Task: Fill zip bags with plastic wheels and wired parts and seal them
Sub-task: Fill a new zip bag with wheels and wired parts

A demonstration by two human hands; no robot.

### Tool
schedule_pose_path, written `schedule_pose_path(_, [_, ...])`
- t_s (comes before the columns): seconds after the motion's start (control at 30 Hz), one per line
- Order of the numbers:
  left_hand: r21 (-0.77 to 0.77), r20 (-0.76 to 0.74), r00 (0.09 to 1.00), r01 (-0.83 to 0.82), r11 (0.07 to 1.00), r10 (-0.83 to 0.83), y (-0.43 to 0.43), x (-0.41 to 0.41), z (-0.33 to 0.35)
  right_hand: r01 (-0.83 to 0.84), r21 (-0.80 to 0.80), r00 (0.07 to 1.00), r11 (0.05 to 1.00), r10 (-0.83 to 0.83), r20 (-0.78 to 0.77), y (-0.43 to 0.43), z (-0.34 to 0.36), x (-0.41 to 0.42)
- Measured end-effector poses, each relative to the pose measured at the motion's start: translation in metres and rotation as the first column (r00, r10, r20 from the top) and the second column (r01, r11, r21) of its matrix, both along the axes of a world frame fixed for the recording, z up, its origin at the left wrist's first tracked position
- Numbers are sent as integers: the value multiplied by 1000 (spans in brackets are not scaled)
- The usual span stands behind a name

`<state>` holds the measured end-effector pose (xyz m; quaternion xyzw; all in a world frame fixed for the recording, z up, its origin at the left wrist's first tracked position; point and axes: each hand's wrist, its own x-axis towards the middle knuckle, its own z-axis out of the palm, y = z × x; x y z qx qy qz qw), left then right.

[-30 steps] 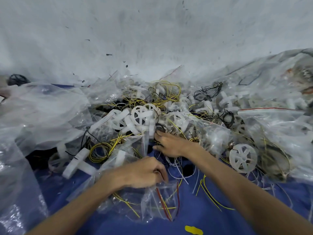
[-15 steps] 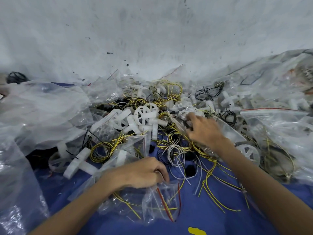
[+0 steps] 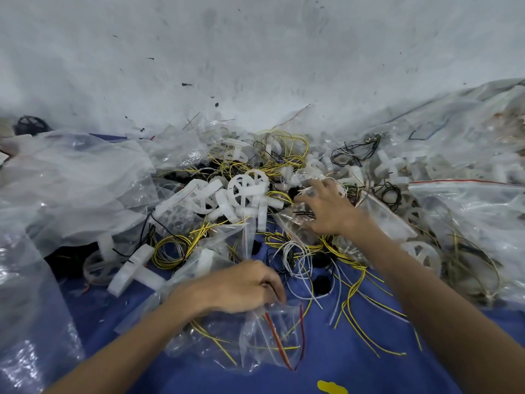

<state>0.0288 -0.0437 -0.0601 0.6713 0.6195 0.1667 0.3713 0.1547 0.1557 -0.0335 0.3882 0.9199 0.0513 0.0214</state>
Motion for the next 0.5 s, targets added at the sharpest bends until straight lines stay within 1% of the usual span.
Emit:
schedule_pose_path(0.03, [7, 9, 1000, -16, 1000, 16, 0, 0, 1, 12, 41, 1000, 999, -10, -29, 2, -4, 2])
schedule_pose_path(0.1, [49, 15, 998, -58, 997, 57, 1, -1, 1, 53, 74, 996, 996, -47, -80, 4, -4, 9])
schedule_pose_path(0.13, [75, 14, 997, -77, 994, 76, 2, -1, 0, 80, 78, 994, 994, -73, -85, 4, -1, 13])
schedule_pose_path(0.23, [165, 31, 987, -158, 973, 155, 3, 0, 0, 149, 180, 988, 972, -138, -73, 8, 2, 40])
schedule_pose_path(0.27, [209, 42, 980, -197, 958, 192, 3, 0, 0, 185, 193, 982, 964, -173, -76, 9, 3, 52])
schedule_pose_path(0.37, [365, 70, 949, -312, 877, 308, 8, -1, -2, 274, 214, 962, 938, -265, -73, 11, 10, 78])
schedule_pose_path(0.43, [437, 73, 924, -369, 820, 376, 9, -1, -3, 278, 235, 960, 931, -277, -37, 8, 12, 79])
schedule_pose_path(0.5, [511, 44, 894, -404, 758, 446, 11, -4, -6, 264, 238, 961, 935, -276, 14, 2, 12, 74])
